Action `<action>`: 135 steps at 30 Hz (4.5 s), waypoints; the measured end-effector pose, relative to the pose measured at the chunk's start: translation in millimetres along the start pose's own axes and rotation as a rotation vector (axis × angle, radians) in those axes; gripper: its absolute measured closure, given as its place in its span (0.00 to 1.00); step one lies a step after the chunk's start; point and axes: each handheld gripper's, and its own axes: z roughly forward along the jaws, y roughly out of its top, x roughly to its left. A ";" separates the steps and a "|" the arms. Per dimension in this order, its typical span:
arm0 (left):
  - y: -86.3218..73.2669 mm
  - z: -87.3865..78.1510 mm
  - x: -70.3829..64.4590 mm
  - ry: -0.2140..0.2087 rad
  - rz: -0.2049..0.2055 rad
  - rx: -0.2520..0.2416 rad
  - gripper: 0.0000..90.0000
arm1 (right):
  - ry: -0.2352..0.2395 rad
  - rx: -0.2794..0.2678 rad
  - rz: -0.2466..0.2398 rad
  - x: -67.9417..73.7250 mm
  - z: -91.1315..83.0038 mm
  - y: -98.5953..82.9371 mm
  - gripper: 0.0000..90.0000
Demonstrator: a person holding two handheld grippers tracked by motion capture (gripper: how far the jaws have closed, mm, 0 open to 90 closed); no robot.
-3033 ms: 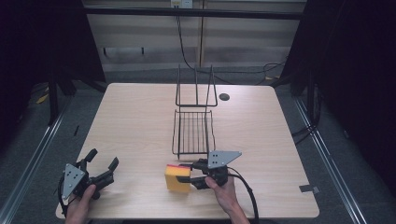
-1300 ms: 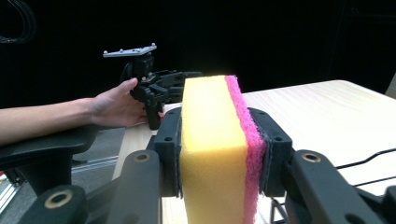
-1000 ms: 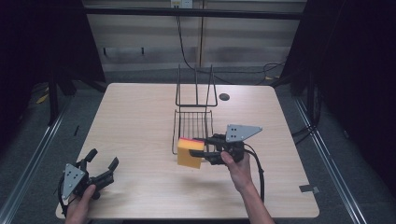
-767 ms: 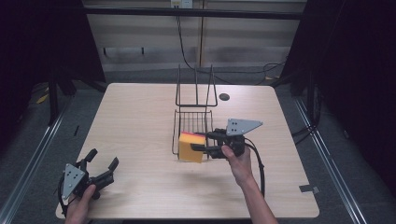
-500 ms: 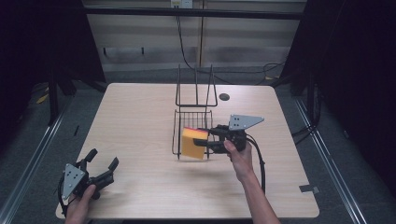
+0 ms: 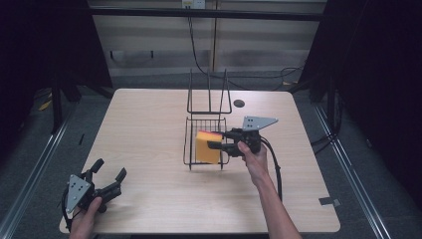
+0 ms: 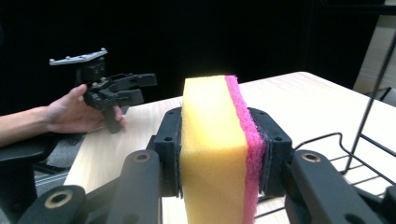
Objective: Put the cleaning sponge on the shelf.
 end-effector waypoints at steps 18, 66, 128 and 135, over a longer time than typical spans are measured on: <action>0.0 -0.3 0.1 -0.003 0.000 0.001 0.17 | -0.027 0.035 0.031 -23.9 12.7 -18.9 0.66; 0.0 -0.2 0.2 -0.002 0.002 0.000 0.17 | -0.036 0.068 0.051 -21.3 18.8 -21.6 0.43; 0.1 -0.3 0.2 -0.003 0.003 0.003 0.17 | -0.564 0.025 0.111 50.7 -92.2 -56.1 0.15; 0.2 -0.1 0.5 0.002 0.009 0.003 0.17 | -0.656 0.001 0.103 64.7 -102.3 -73.1 0.15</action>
